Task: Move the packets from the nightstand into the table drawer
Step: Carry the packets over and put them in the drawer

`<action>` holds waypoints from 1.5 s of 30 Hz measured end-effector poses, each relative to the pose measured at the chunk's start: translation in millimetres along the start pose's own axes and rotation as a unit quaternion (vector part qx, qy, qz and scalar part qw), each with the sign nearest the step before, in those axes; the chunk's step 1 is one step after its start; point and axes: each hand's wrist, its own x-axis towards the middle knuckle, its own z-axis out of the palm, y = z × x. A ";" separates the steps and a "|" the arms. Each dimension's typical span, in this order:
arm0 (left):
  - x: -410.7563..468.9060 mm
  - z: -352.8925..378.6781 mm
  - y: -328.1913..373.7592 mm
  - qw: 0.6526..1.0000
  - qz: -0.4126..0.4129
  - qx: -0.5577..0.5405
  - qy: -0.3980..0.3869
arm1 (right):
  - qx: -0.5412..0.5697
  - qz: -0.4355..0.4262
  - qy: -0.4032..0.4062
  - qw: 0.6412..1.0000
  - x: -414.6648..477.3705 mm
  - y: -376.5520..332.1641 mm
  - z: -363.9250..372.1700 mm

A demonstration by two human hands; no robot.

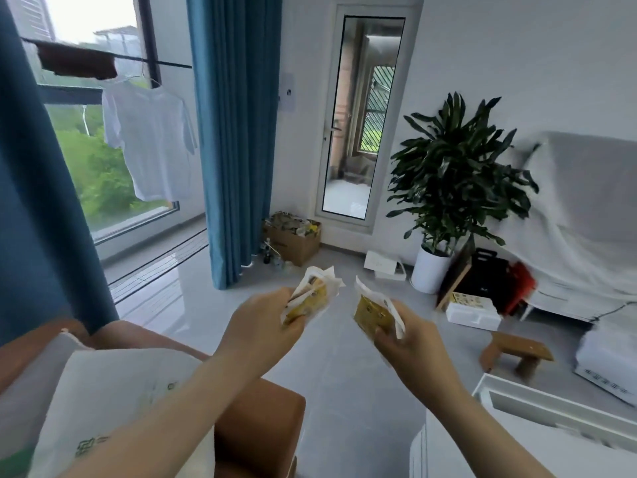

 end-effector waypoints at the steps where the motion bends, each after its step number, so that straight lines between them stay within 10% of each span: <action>1: 10.6 10.1 -0.2 1.000 0.006 -0.003 -0.006 | 0.000 0.004 0.001 1.000 8.0 9.6 0.2; 45: 489.5 448.7 77.2 0.935 0.131 0.036 -0.329 | -0.101 0.317 0.010 0.943 352.4 430.0 -48.8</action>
